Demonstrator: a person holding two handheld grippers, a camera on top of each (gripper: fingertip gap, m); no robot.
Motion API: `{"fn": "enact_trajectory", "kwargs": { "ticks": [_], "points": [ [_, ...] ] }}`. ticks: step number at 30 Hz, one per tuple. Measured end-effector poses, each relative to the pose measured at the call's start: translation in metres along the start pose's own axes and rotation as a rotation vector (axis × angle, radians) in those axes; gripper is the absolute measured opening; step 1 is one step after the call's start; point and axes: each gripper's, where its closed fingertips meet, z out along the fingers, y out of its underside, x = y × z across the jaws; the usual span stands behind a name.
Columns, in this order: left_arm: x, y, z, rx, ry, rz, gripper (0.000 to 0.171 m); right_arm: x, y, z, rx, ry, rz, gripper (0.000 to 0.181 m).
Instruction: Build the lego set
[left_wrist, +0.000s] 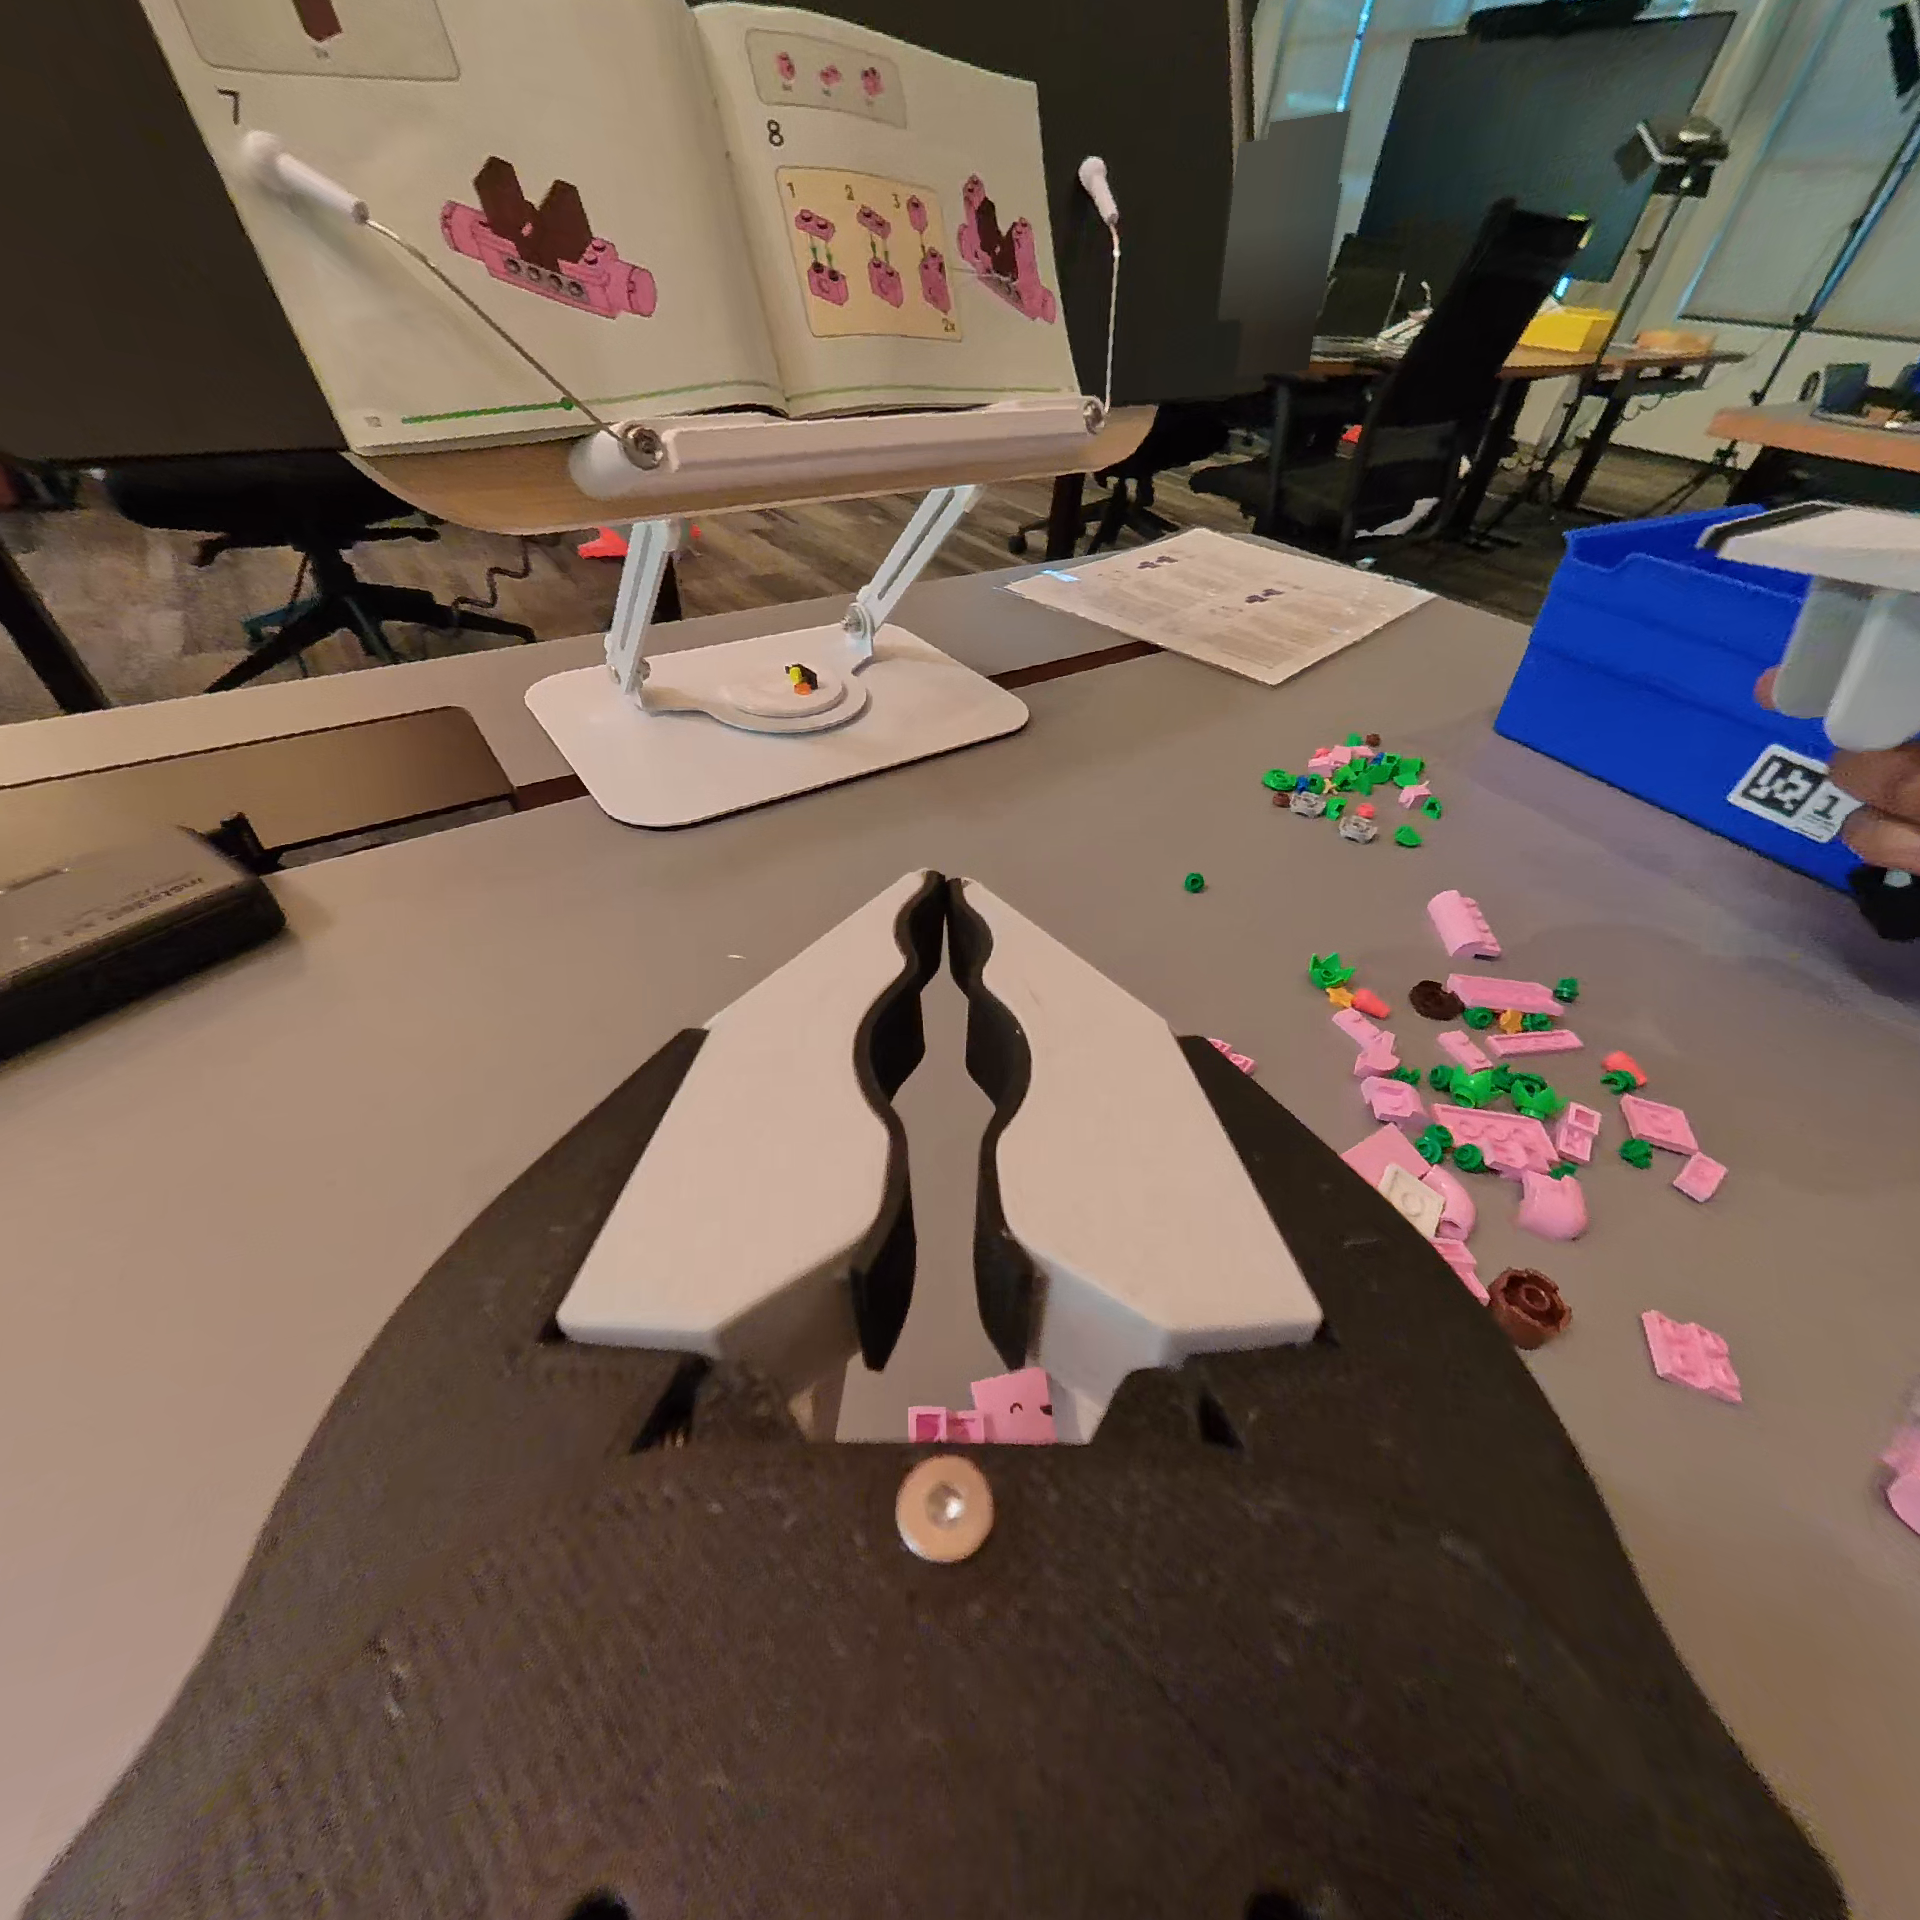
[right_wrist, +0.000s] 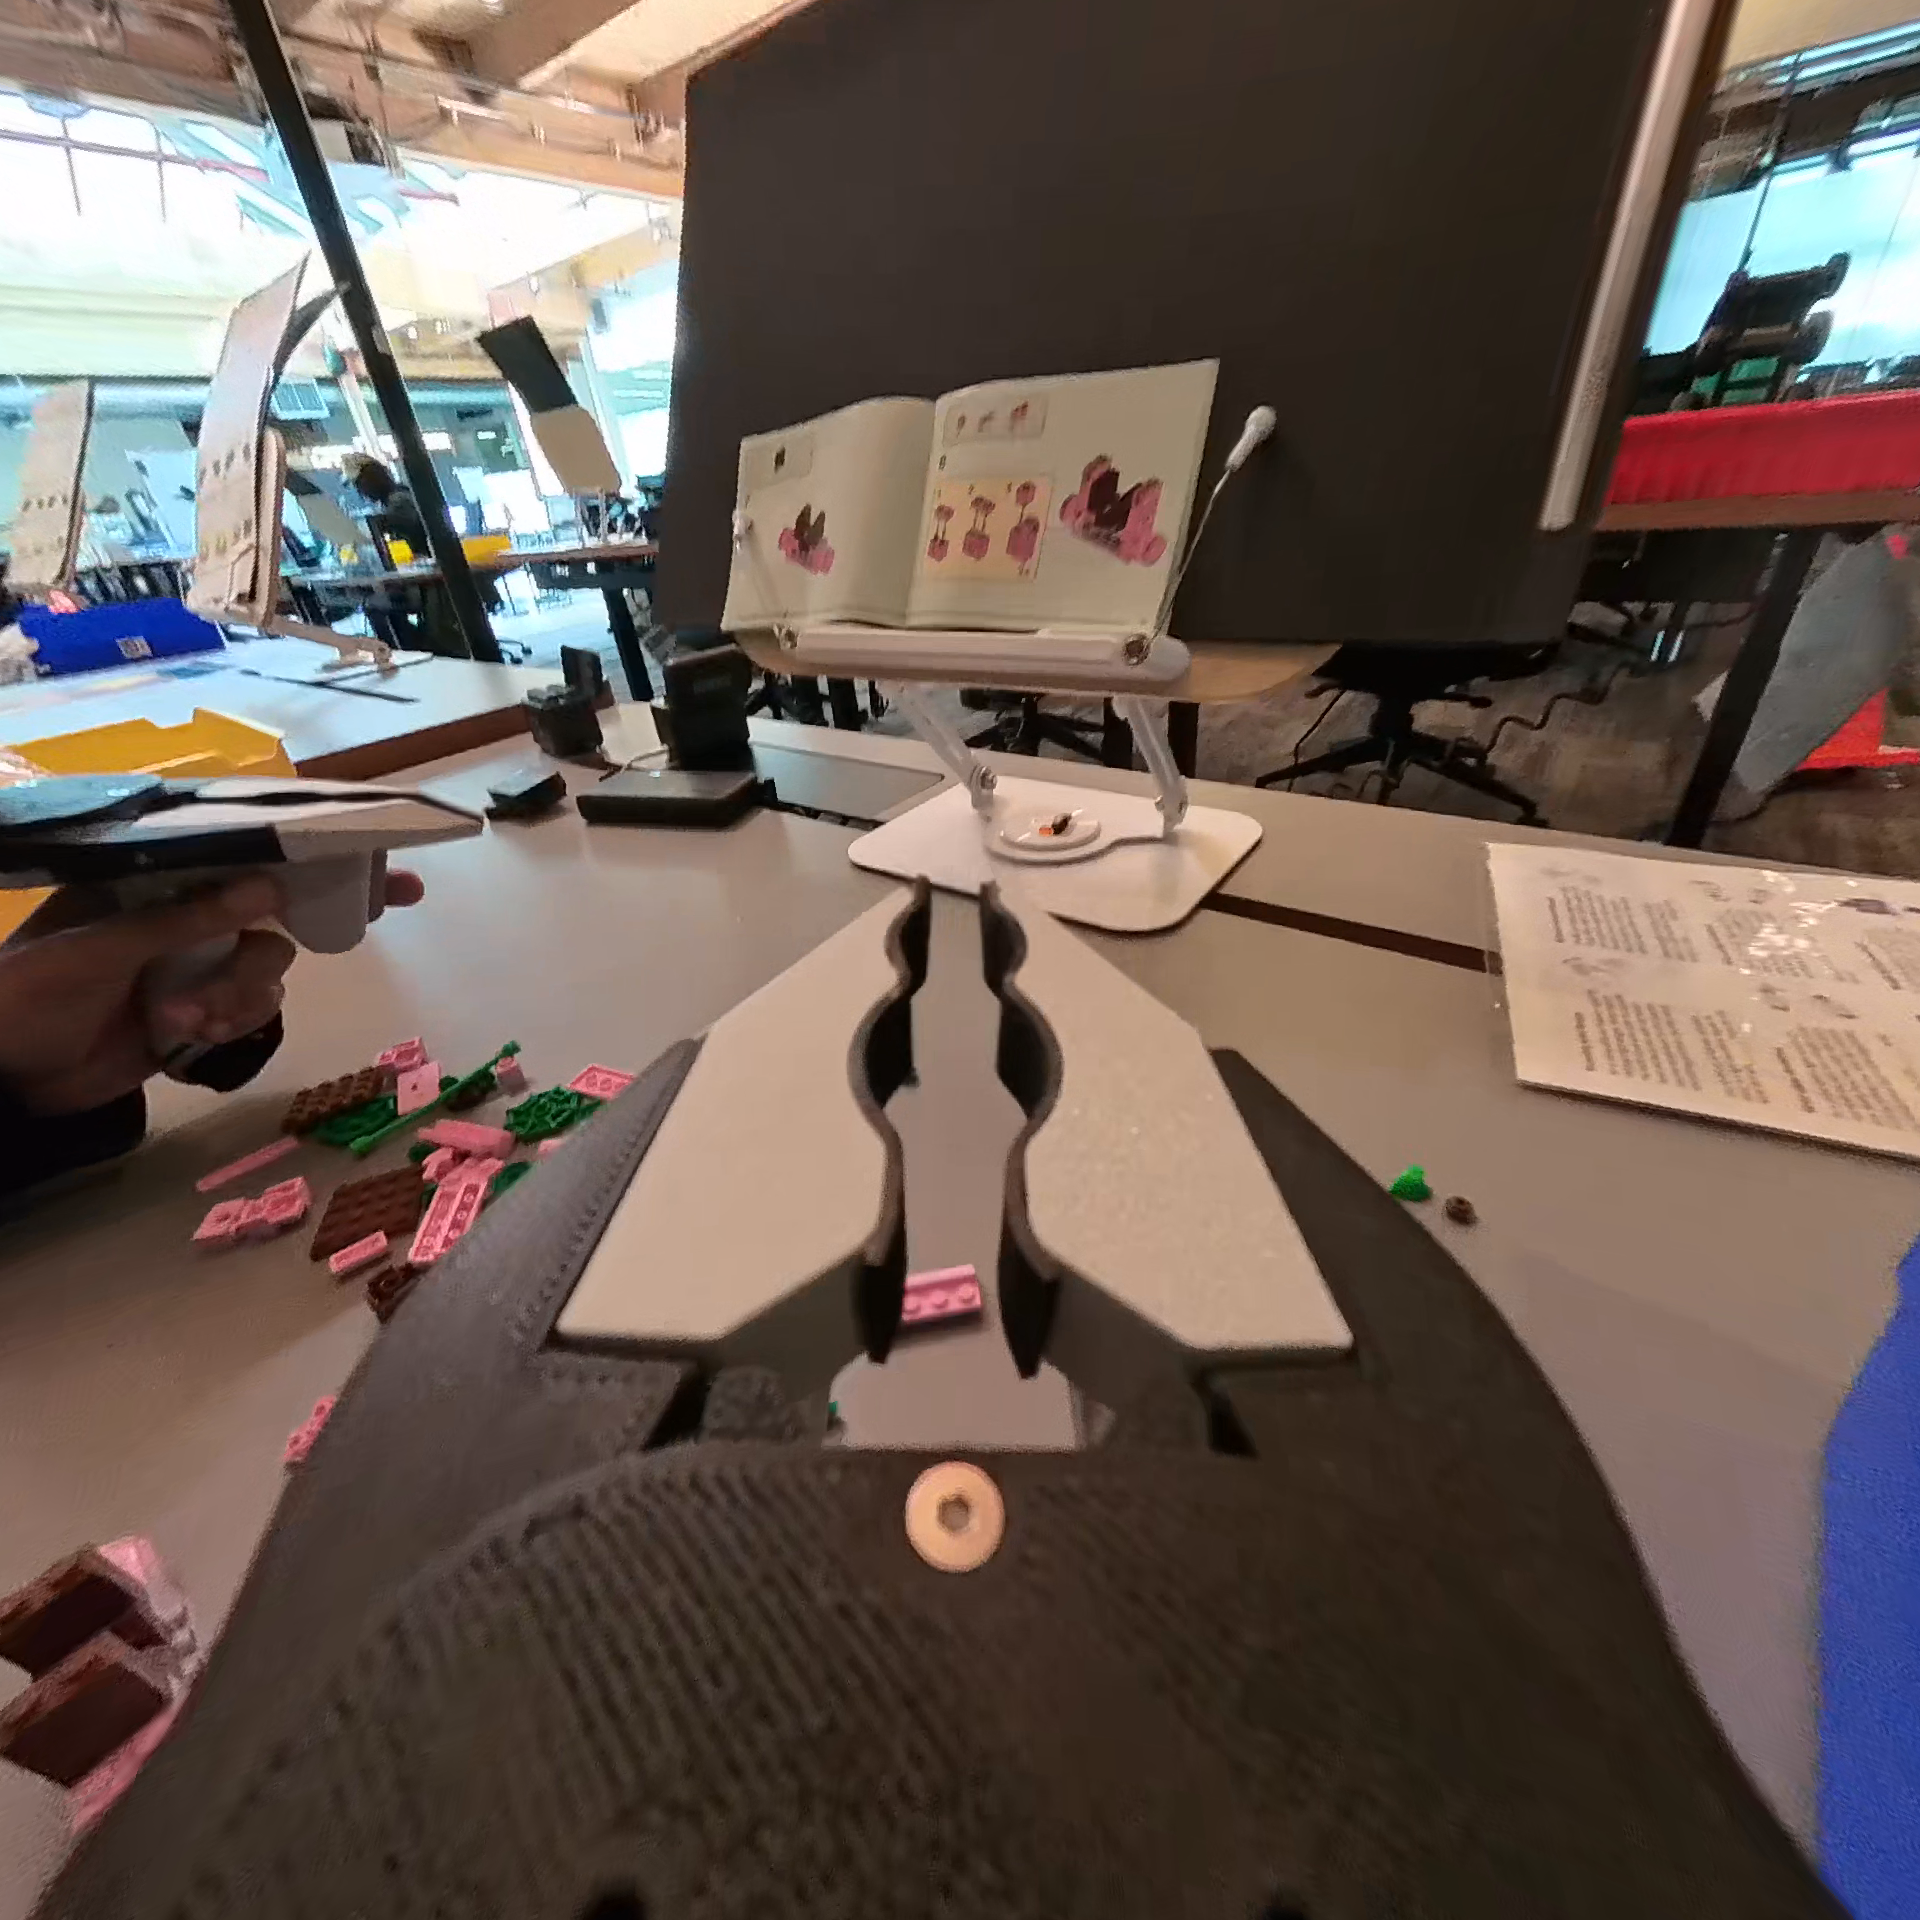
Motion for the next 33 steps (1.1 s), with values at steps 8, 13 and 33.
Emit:
{"fn": "enact_trajectory", "kwargs": {
  "ticks": [8, 13, 33],
  "points": [
    [0.003, 0.004, 0.001, -0.012, 0.039, -0.011, 0.0, -0.006, 0.016, 0.006, -0.053, -0.018, -0.017, 0.015],
    [0.003, 0.007, 0.003, -0.024, 0.039, -0.009, 0.0, -0.008, 0.029, 0.011, -0.094, -0.034, -0.014, 0.016],
    [0.013, 0.034, 0.012, -0.17, 0.077, 0.002, 0.0, -0.022, 0.058, 0.017, -0.232, -0.069, -0.067, 0.031]
  ]
}}
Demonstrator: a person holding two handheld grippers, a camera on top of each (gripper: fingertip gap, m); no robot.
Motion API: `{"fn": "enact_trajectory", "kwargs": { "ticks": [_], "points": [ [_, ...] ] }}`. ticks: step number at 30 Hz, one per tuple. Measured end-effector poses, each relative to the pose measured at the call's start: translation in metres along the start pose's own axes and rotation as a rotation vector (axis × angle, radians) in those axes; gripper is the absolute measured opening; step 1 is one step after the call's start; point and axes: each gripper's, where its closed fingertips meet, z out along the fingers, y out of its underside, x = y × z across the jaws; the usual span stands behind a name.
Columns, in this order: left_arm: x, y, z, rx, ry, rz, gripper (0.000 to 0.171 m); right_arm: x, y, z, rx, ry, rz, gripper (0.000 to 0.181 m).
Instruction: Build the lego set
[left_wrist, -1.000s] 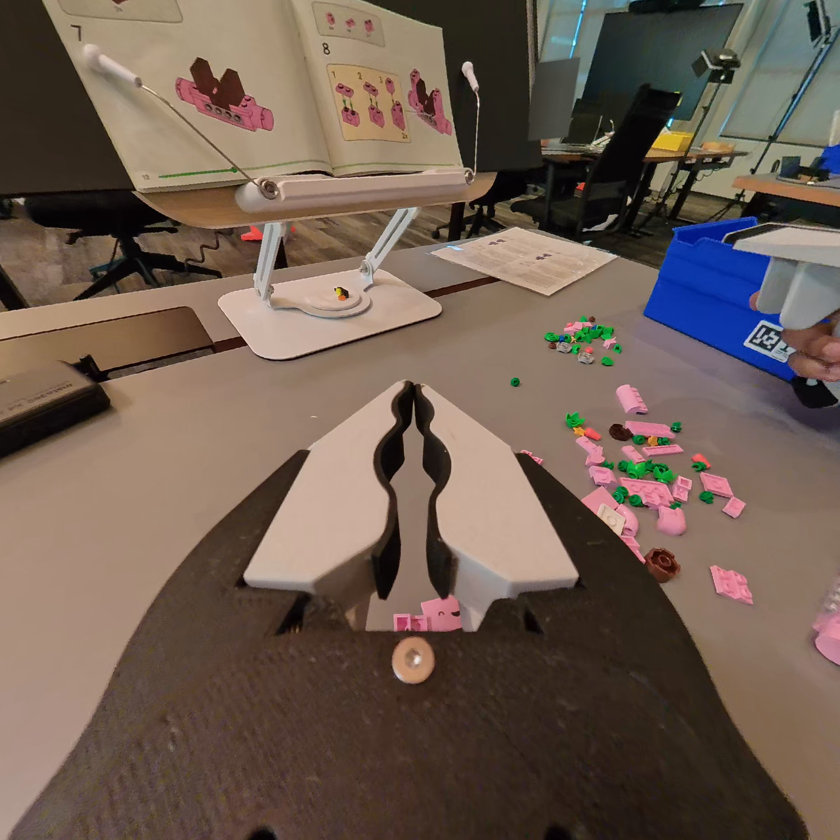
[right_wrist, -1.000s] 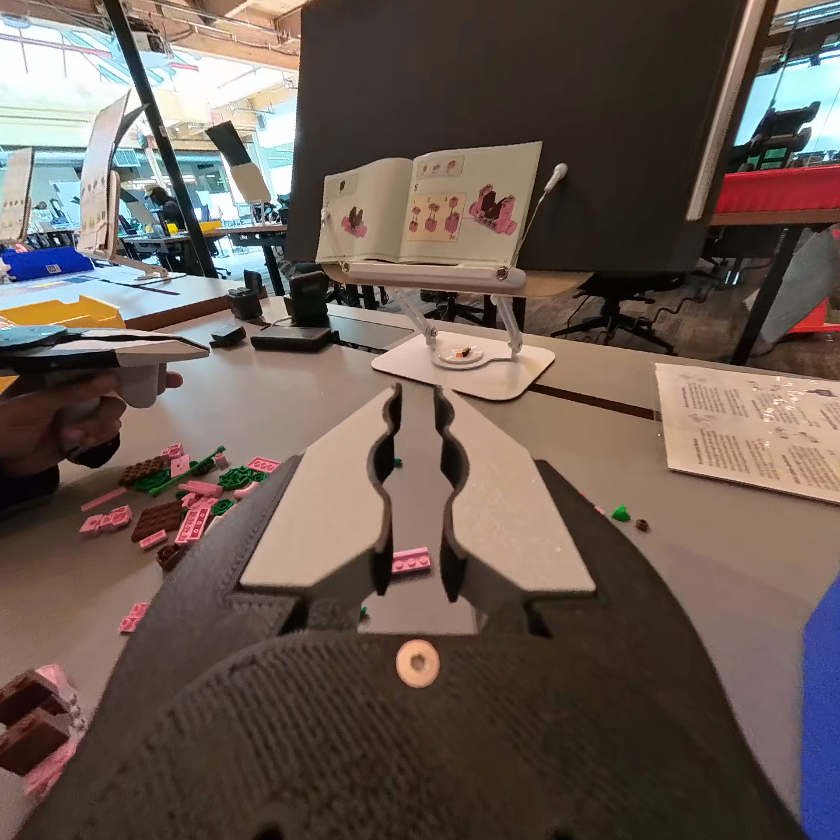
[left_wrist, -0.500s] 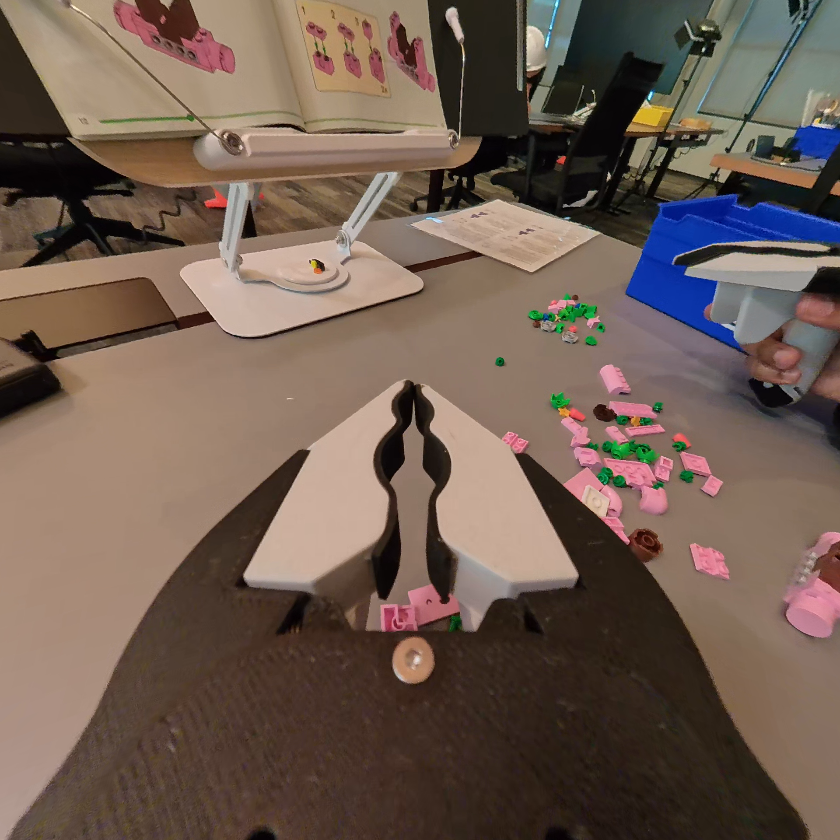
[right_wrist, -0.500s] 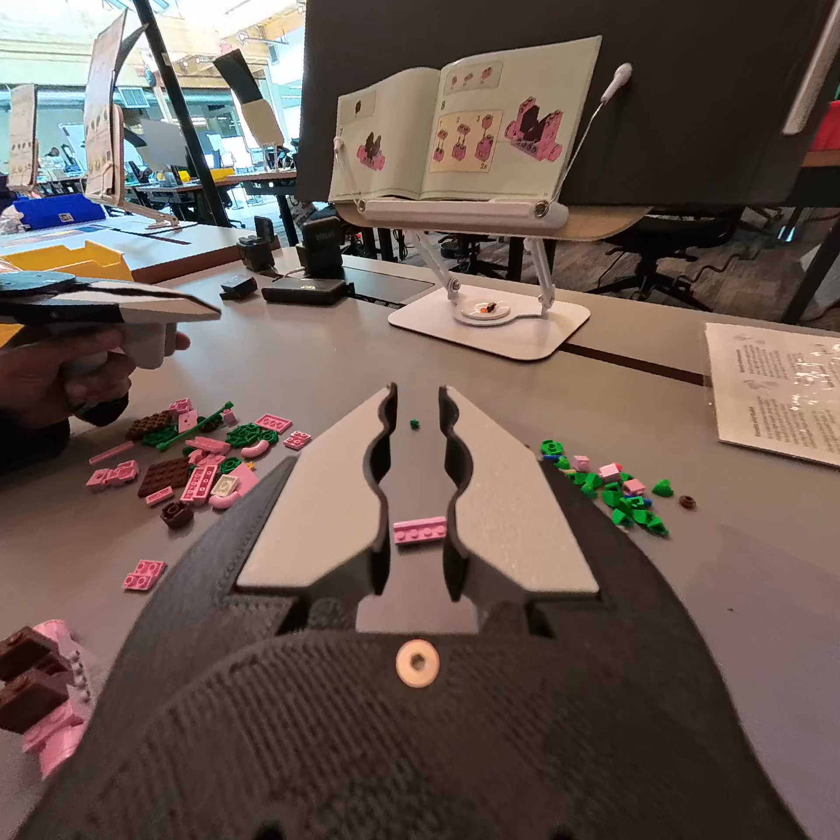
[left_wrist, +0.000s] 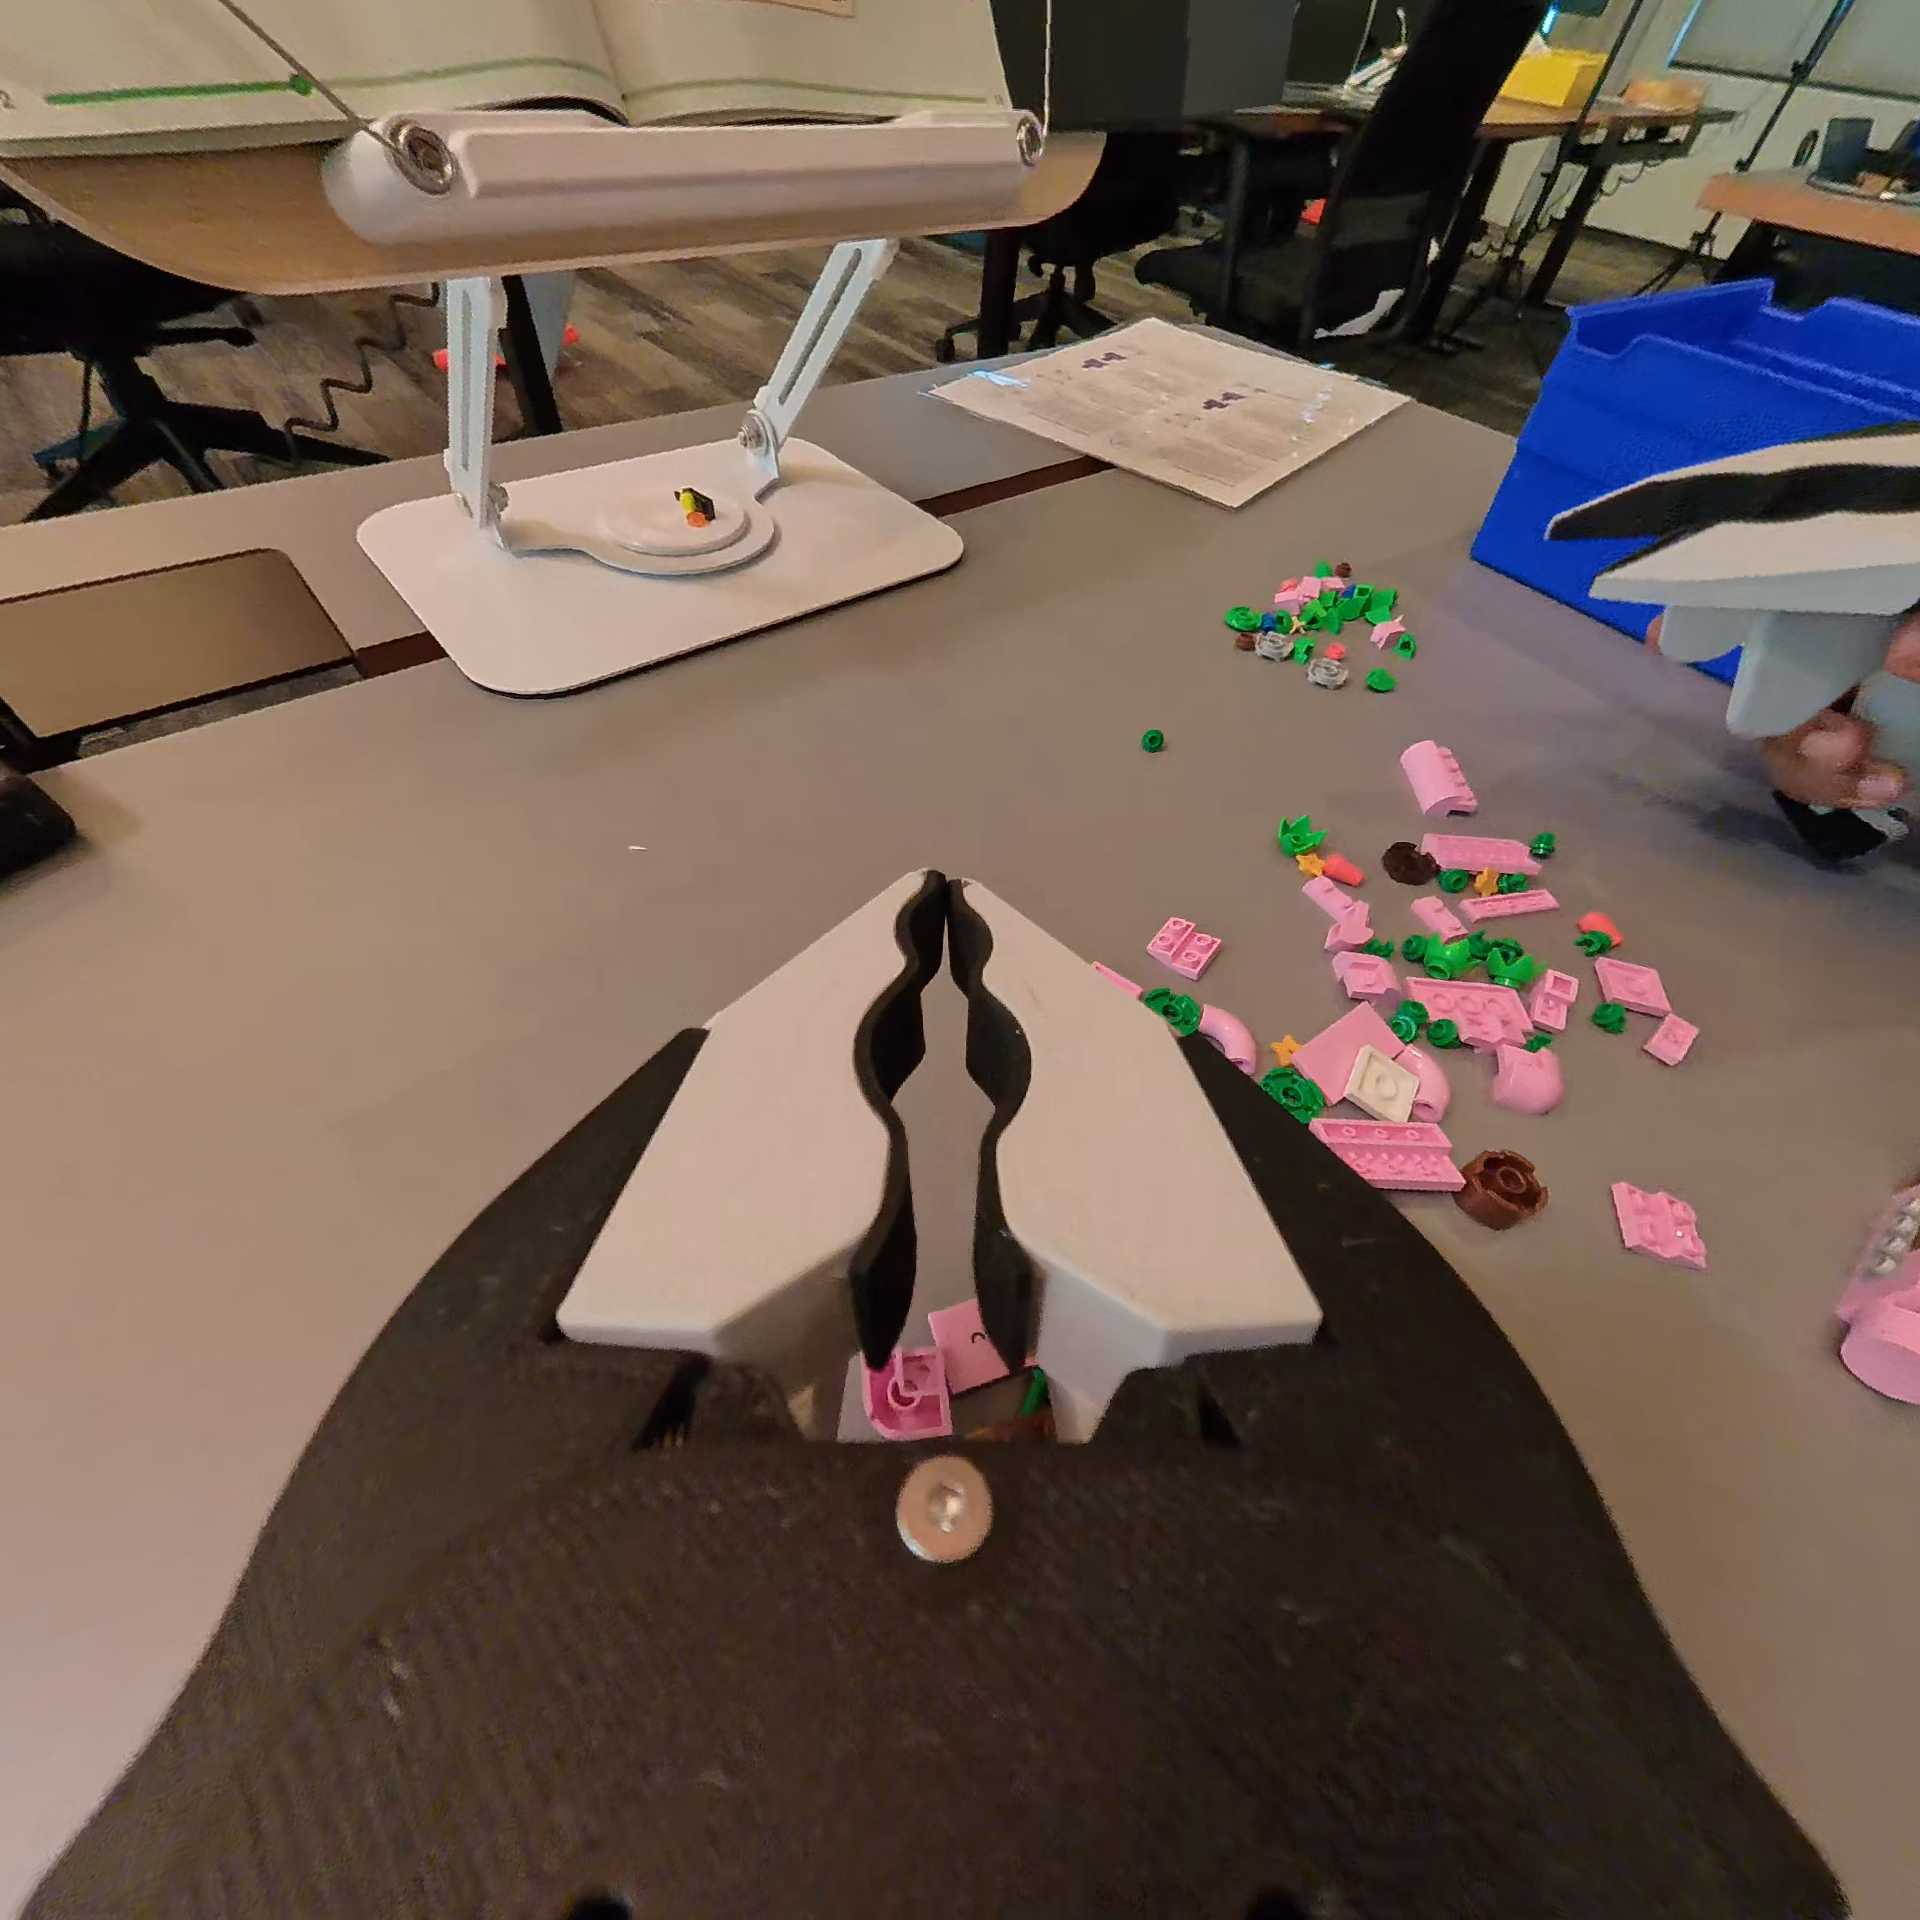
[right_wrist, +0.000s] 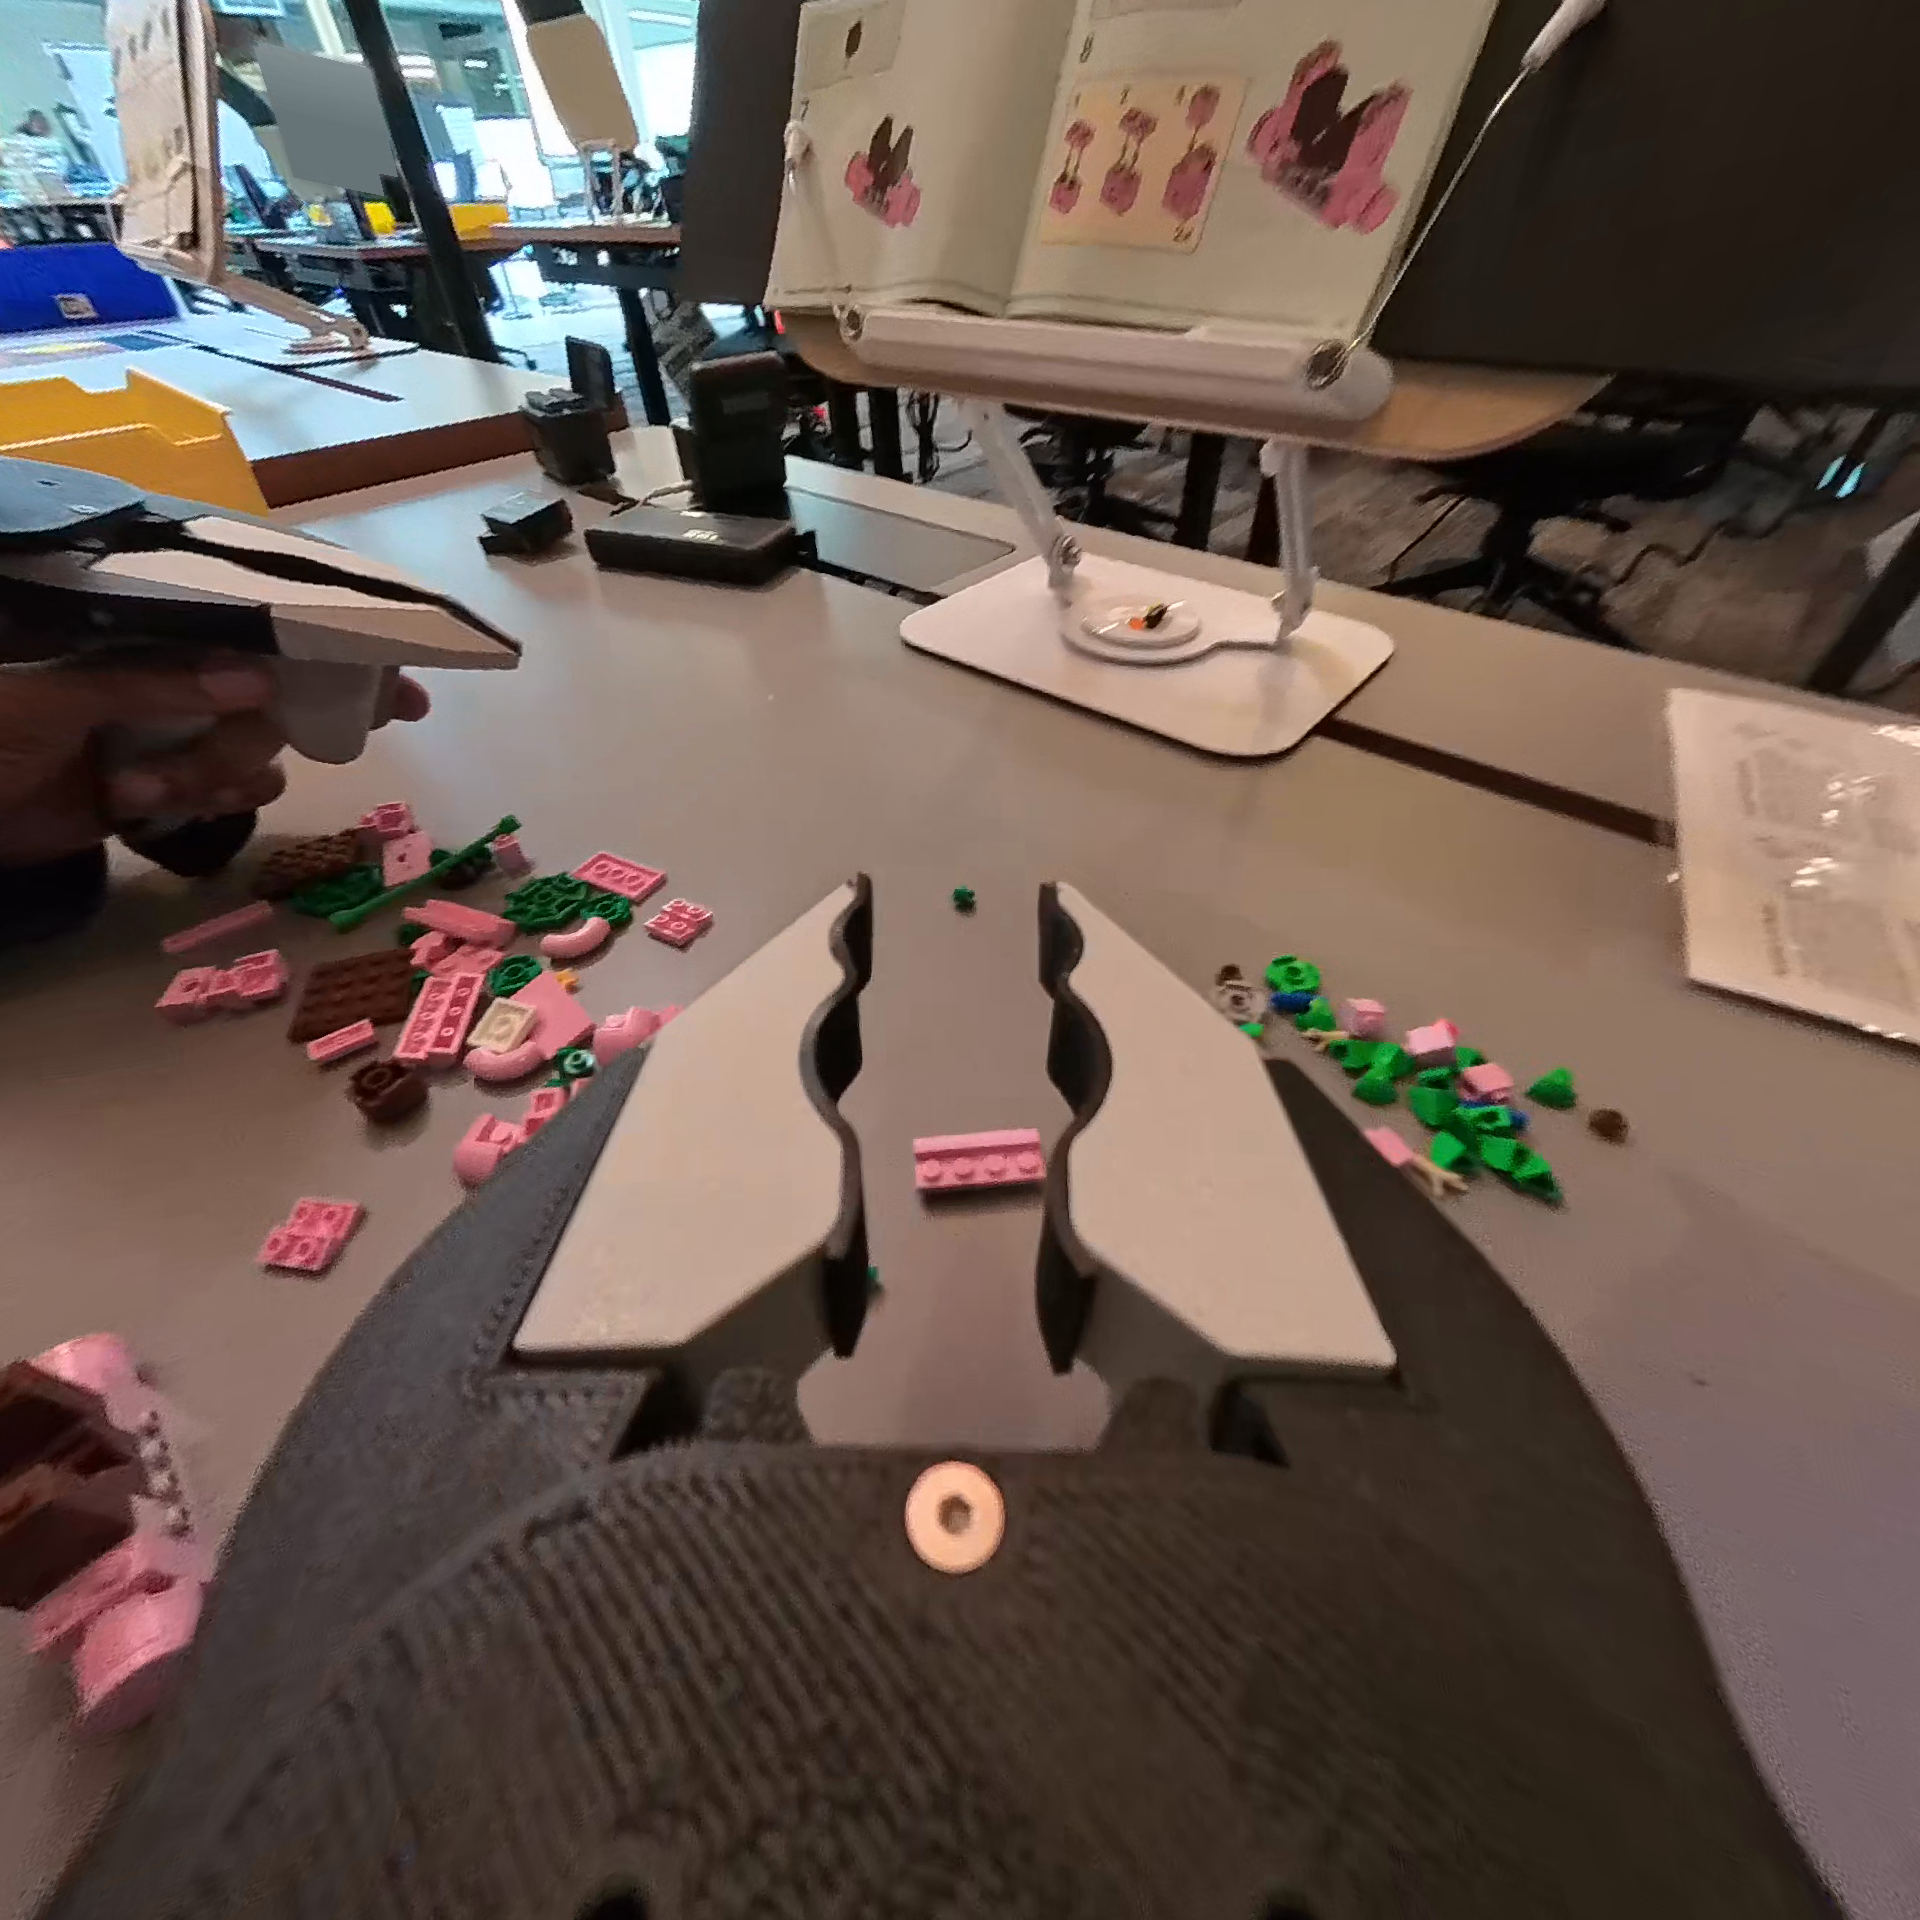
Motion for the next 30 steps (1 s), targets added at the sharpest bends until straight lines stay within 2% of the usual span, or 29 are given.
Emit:
{"fn": "enact_trajectory", "kwargs": {
  "ticks": [7, 17, 23, 26, 30],
  "points": [
    [-0.001, 0.001, 0.001, -0.007, -0.002, -0.005, 0.0, -0.01, 0.013, 0.006, -0.058, -0.044, 0.022, 0.036],
    [-0.008, 0.009, 0.008, -0.074, -0.07, 0.013, 0.0, -0.009, 0.013, 0.007, -0.062, -0.076, 0.068, 0.033],
    [-0.014, 0.007, 0.006, -0.06, -0.088, -0.004, 0.0, -0.021, 0.009, 0.003, -0.035, -0.199, 0.097, 0.027],
    [-0.017, 0.006, 0.003, -0.045, -0.095, 0.005, 0.0, -0.022, 0.005, 0.002, -0.012, -0.196, 0.073, 0.027],
    [-0.034, 0.011, -0.003, -0.082, -0.165, 0.059, 0.0, -0.02, 0.006, 0.003, -0.02, -0.157, 0.05, 0.037]
  ]
}}
